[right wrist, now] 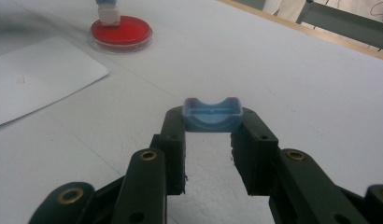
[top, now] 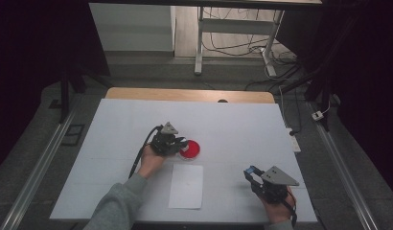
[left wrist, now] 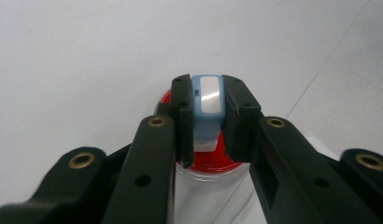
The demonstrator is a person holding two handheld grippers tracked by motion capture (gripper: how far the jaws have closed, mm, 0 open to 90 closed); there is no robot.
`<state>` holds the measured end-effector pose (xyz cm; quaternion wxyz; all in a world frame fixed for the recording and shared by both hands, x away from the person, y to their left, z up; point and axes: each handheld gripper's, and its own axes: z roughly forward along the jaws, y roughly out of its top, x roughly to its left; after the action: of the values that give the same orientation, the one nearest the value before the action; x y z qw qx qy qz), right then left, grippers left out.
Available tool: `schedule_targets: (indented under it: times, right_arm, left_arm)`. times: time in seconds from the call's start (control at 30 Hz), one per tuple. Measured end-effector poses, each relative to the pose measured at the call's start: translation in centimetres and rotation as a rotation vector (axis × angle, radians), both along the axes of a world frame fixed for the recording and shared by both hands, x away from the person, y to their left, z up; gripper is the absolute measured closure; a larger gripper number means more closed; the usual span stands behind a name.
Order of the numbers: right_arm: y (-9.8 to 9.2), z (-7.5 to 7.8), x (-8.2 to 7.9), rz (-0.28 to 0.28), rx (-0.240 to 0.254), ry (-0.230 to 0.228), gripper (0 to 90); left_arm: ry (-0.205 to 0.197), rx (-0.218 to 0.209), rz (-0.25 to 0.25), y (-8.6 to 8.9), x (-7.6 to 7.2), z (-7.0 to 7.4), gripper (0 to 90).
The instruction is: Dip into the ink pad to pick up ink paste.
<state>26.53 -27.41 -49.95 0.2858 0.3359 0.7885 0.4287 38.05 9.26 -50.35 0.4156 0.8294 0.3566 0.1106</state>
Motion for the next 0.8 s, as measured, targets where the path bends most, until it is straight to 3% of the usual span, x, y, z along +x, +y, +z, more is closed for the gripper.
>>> schedule_targets:
  times: [0.8]
  right_arm:
    - [-0.03,0.00,0.02,0.002,0.000,0.001,65.9]
  left_arm:
    - [-0.001,0.037,-0.006,-0.49,-0.08,-0.47,76.1]
